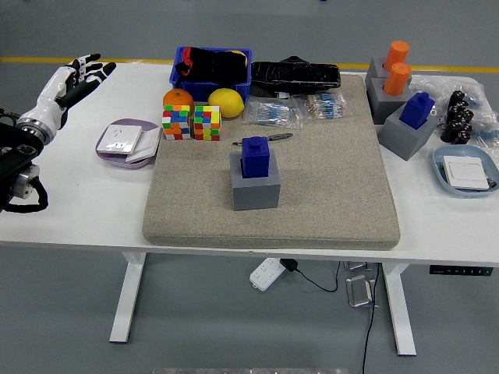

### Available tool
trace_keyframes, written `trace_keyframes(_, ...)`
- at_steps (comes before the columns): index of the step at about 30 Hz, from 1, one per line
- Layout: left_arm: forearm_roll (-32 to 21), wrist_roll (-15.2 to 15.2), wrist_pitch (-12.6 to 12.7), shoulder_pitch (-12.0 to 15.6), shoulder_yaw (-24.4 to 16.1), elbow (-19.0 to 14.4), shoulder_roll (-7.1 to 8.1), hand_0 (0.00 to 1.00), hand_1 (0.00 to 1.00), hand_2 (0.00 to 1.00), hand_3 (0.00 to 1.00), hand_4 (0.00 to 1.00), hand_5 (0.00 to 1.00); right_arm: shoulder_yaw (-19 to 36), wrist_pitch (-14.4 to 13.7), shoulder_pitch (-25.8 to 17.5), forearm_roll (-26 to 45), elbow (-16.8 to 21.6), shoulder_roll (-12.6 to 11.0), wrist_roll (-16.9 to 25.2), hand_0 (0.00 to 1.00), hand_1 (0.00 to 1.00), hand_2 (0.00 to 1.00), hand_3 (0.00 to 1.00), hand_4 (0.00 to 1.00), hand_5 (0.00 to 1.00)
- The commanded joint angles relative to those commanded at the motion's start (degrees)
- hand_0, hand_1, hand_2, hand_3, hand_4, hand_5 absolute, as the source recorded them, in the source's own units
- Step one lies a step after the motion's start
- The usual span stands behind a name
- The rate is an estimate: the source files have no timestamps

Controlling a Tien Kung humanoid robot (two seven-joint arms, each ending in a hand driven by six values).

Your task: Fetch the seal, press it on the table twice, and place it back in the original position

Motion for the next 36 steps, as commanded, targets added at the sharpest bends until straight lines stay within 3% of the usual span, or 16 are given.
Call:
trace_keyframes(8,-0.39,0.16,-0.09,0.44,-0.25,0.09,0.76,0.942,0.908,0.909,0.926,0.925,0.738,-0.63,-0.01,0.56,0.03,-0.15,-0.09,0.01,0.844,0.765,0.762,0.732,0.83,0.63)
trace_keyframes(18,-0.54,0.41,0.0,0.89,0.12,0.47,0.01,0.94,0.897,0.907,0.926,0.923,0.736,-0.74,-0.04,0.1,0.71,0.19,-0.18,0.0,0.844,0.765,0.761,0.732,0.826,0.628)
trace_keyframes(36,-0.17,0.67,0.45,0.26,-0.01,0.05,0.58,0.938,0.897,0.905,0.925,0.919,0.695,-0.22,-0.02,0.27,0.04,0.25,0.09,-0.08,0.844,0.765,0.761,0.73,0.82,0.624)
